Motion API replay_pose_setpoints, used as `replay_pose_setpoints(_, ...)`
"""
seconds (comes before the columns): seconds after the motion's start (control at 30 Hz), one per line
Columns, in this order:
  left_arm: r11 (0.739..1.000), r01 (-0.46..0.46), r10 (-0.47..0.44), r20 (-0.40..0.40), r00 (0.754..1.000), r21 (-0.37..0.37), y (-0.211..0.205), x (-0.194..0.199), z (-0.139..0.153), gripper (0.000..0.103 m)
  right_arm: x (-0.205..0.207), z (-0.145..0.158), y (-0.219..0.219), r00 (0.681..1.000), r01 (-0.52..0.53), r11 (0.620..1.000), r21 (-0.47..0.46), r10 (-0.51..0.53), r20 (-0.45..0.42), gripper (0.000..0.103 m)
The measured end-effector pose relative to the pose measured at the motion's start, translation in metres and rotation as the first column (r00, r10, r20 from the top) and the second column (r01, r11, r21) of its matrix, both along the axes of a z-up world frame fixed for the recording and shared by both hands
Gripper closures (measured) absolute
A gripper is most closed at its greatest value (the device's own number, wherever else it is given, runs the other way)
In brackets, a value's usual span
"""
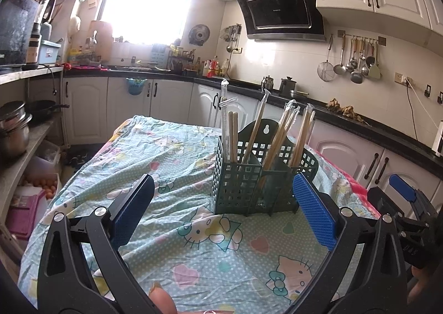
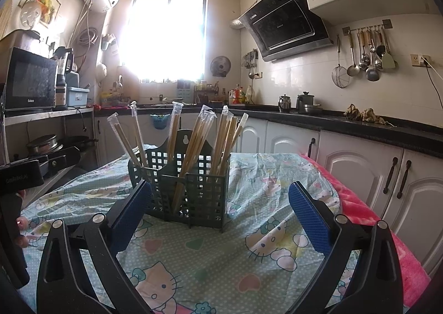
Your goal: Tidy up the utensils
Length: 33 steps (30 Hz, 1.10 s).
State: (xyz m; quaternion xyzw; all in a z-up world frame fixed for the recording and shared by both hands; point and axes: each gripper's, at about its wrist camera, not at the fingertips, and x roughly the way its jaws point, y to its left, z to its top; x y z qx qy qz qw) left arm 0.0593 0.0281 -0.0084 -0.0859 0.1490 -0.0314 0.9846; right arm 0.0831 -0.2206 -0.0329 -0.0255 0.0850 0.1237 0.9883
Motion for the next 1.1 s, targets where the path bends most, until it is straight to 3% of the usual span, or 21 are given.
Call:
replay_pose_setpoints(0.73, 1.0, -0.001, 0.002, -0.014, 1.0, 0.022, -0.003, -0.002, -0.002, 0.011, 0.001, 0.0, 0.001, 1.0, 0.0, 1.0, -0.003, 0.0, -0.004, 0.007)
replay_pose_setpoints(0.9, 1.0, 0.005, -0.004, -0.073, 0.997, 0.016, -0.003, 0.006, -0.008, 0.011, 0.003, -0.001, -0.001, 1.0, 0.011, 1.0, -0.009, -0.011, -0.002, 0.006)
replay_pose_setpoints(1.1, 0.998, -0.06, 0.058, -0.165, 0.985, -0.006, 0.02, 0.026, -0.015, 0.011, 0.013, 0.001, -0.017, 0.998, 0.066, 0.998, 0.008, -0.066, -0.024, 0.007)
